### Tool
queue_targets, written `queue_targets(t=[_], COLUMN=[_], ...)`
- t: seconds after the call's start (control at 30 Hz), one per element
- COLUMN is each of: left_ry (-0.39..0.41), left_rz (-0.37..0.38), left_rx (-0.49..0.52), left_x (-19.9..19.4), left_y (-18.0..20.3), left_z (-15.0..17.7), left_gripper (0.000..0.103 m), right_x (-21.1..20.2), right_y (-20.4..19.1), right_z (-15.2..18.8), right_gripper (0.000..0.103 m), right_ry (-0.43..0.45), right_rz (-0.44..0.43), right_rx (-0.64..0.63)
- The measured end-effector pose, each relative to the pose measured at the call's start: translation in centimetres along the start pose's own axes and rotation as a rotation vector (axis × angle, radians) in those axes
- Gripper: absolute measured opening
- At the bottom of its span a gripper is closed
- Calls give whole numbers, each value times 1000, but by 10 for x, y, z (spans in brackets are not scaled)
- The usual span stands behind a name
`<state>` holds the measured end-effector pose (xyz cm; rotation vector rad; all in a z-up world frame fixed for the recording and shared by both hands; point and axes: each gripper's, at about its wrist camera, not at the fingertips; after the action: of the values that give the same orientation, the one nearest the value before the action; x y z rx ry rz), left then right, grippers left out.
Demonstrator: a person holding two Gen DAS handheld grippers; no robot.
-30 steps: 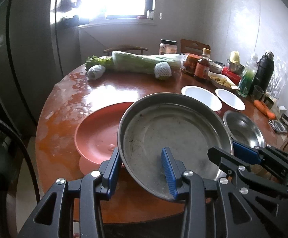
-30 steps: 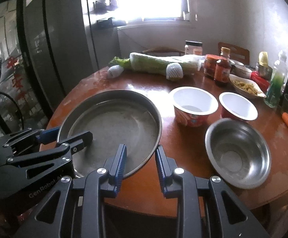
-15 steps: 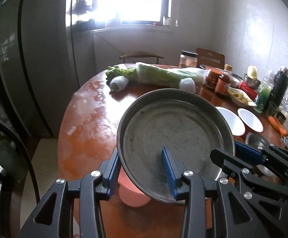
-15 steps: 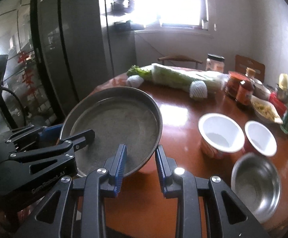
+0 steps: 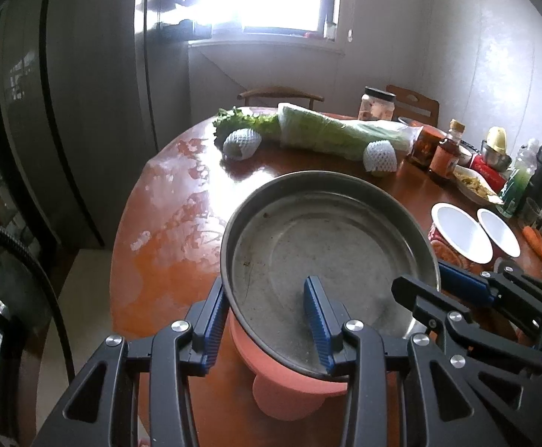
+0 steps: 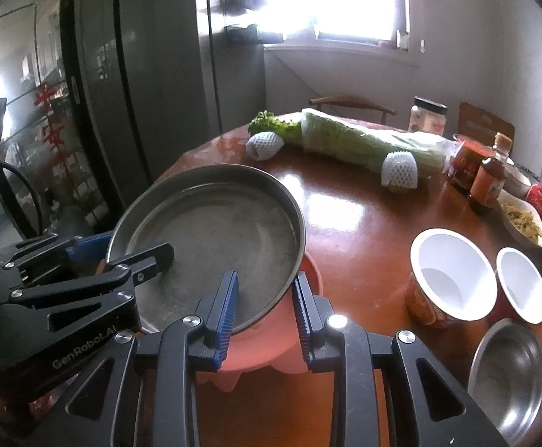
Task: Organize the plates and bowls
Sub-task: 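Carry the steel plate over the pink pig plate and lower it on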
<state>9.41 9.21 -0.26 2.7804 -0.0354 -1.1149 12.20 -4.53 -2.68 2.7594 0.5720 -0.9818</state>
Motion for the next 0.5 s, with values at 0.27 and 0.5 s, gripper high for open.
queue_targets(t=[0.27,0.5], left_ry=[-21,-27], left_rz=[-26,-38], left_rx=[5,8], left_x=[16,25], left_y=[0,0], left_z=[8,12], left_gripper=[41,41], right_x=[21,31], right_y=[2,4], right_z=[6,11], right_gripper=[31,31], right_ry=[-37,-54], right_rz=[-9,-14], right_rx=[-2,2])
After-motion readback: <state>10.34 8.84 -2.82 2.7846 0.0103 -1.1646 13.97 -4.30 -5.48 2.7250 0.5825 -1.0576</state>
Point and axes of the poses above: each gripper's, at about its wrist camera, not at the fingertips, and x roughly the way its jaws point, y to its right, z to its underside, and after that the axes turned 7 degrees about z, right-handed
